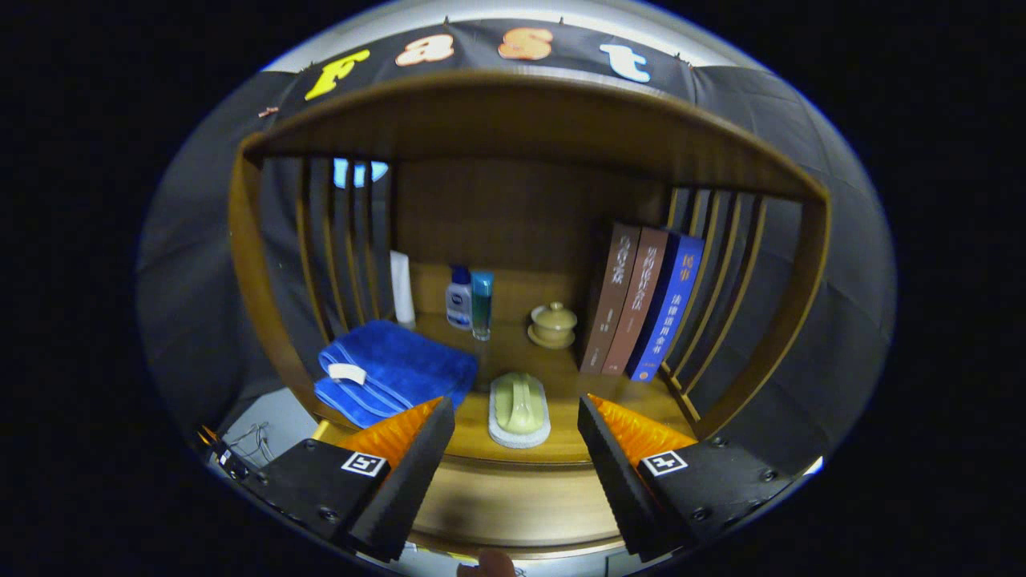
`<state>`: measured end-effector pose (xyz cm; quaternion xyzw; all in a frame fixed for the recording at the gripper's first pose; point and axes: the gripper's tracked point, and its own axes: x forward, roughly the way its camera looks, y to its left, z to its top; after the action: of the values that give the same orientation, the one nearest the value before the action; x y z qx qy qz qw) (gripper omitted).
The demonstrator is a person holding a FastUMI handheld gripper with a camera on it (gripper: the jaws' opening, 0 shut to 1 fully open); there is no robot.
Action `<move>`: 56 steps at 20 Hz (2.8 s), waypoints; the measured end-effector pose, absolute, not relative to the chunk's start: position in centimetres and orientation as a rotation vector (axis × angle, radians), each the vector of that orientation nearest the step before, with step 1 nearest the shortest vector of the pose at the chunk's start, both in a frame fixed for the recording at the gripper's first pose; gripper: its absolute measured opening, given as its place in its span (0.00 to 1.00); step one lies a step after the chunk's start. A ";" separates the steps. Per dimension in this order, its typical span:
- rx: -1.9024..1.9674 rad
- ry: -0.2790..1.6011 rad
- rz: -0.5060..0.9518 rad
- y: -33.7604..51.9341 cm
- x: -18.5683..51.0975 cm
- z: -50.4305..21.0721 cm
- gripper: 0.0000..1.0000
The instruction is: Pull open the drawer, take out the items inside it, and place them on the countertop above the cabinet.
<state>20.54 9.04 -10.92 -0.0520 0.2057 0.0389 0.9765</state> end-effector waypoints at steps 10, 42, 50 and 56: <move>-0.029 0.025 0.070 8.5 8.2 -7.7 0.99; -0.001 0.283 0.054 6.2 5.4 -34.3 0.99; 0.017 0.315 0.060 6.4 9.4 -34.3 0.99; 0.042 0.304 0.063 6.7 13.5 -34.7 0.99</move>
<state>13.47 6.69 -34.67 0.0210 0.1515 0.0313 0.9877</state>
